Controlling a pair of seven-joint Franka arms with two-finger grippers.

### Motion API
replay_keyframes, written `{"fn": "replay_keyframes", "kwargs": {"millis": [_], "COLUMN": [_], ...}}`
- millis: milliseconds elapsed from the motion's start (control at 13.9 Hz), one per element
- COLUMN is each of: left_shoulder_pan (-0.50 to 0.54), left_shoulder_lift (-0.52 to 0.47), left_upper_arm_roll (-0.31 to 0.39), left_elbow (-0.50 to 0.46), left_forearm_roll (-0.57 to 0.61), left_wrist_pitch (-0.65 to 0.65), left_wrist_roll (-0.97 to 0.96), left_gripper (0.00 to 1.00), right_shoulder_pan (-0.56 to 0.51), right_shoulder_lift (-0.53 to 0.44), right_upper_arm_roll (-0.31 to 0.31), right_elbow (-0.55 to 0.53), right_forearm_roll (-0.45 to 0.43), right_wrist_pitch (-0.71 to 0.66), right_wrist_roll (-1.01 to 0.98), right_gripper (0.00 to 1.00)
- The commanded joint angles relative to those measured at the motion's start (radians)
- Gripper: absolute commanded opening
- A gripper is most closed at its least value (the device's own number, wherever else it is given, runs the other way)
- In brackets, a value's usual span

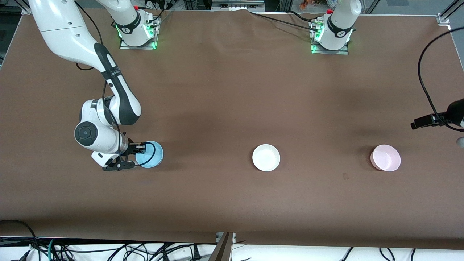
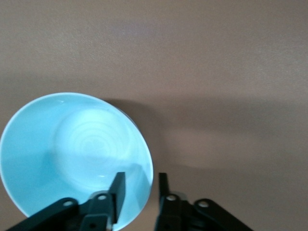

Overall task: Stack pink and blue bowls on white bowl
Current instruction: 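Grasp the blue bowl with the right gripper while the left gripper grasps the pink bowl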

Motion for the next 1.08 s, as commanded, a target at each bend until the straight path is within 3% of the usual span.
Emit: {"fn": "replay_keyframes", "kwargs": {"millis": [0,287,430,646,861,1004], "left_shoulder_pan": [0.003,0.035,0.05,0.055,0.055,0.055], "left_shoulder_lift": [0.068,0.179,0.245,0.306,0.355,0.372], "left_upper_arm_roll": [0.081,0.093,0.093,0.093,0.093,0.093], "left_elbow": [-0.058,-0.104,-0.109,-0.109,-0.109,-0.109], "left_forearm_roll": [-0.117,-0.165,-0.243,-0.309,-0.323,-0.366], "left_wrist_pitch": [0.107,0.293,0.373,0.437,0.503,0.509], "left_wrist_roll": [0.204,0.295,0.37,0.395,0.418,0.427], "left_gripper": [1.0,1.0,1.0,1.0,0.92,0.91], "right_shoulder_pan": [0.003,0.049,0.084,0.182,0.28,0.334], "right_shoulder_lift": [-0.008,-0.013,-0.008,0.022,0.094,0.137], "right_upper_arm_roll": [0.007,0.034,0.056,0.056,0.056,0.056], "right_elbow": [0.005,0.092,0.152,0.24,0.361,0.431], "right_forearm_roll": [0.022,0.03,0.068,0.11,0.11,0.108], "right_wrist_pitch": [0.008,-0.073,-0.122,-0.15,-0.15,-0.149], "right_wrist_roll": [0.034,0.185,0.287,0.487,0.714,0.833], "right_gripper": [0.0,0.0,0.0,0.0,0.0,0.0]}}
